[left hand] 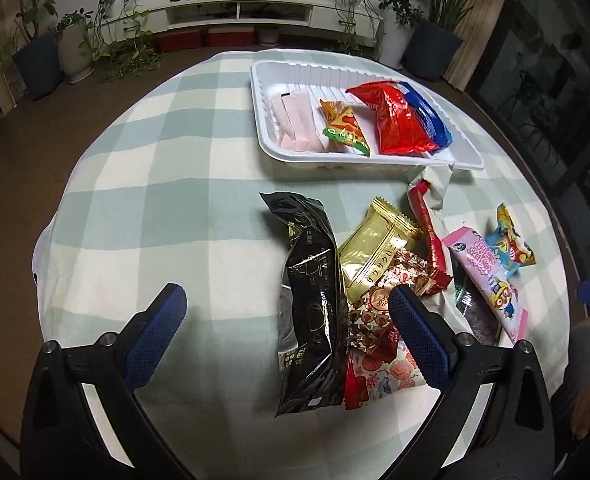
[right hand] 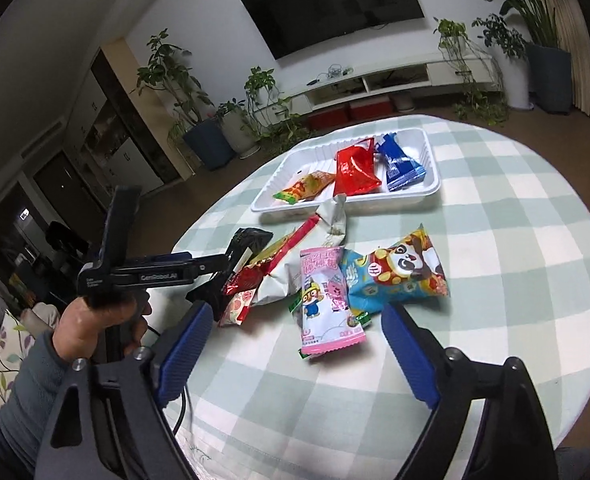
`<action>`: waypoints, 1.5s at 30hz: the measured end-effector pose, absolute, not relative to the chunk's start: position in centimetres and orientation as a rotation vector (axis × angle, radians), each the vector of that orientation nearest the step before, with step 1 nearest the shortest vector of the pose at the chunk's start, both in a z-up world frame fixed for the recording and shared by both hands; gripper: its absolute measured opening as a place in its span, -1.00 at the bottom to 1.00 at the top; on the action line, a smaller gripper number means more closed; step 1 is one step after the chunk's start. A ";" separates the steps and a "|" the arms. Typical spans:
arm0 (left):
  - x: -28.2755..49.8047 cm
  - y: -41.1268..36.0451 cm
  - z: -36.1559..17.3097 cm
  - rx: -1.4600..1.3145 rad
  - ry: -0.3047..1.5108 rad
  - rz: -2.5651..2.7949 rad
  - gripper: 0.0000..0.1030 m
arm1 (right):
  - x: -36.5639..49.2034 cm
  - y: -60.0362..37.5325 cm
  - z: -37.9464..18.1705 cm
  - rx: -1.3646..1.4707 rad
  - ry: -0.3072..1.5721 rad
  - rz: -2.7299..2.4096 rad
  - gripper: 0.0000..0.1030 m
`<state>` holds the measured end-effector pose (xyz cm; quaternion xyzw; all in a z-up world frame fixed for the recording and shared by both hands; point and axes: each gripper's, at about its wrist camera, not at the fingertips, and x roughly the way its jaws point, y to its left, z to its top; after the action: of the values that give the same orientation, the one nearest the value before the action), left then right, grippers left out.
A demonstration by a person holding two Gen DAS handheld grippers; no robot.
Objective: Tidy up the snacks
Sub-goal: 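Move both tools back over the remaining snack pile, then grasp the black packet with the left tool while the right tool grasps the pink stick packet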
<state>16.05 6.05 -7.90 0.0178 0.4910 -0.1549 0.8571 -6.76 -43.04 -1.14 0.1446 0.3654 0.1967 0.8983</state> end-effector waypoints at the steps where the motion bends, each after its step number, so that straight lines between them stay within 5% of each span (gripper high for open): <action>1: 16.3 5.8 -8.2 0.058 1.041 -0.320 0.97 | -6.8 -43.0 -1.0 0.289 0.750 0.405 0.73; 13: 17.2 5.9 -9.6 0.085 1.057 -0.311 0.83 | -7.6 -42.1 -1.3 0.249 0.759 0.395 0.73; 19: 17.7 5.8 -9.9 0.078 1.078 -0.340 0.32 | -7.6 -42.0 -1.3 0.245 0.764 0.394 0.72; 27: 18.5 5.2 -10.3 0.112 1.111 -0.356 0.26 | -7.7 -41.4 -1.7 0.210 0.785 0.399 0.52; 32: 19.1 4.9 -10.7 0.118 1.130 -0.387 -0.31 | -7.6 -41.0 -2.0 0.195 0.809 0.392 0.43; 45: 16.8 7.4 -9.7 0.027 1.101 -0.429 -0.49 | -5.8 -40.5 -2.5 0.127 0.890 0.368 0.19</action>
<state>16.78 7.37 -9.68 0.0129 0.5189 -0.2022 0.8305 -5.76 -40.46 -2.53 0.0612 0.4278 0.1767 0.8843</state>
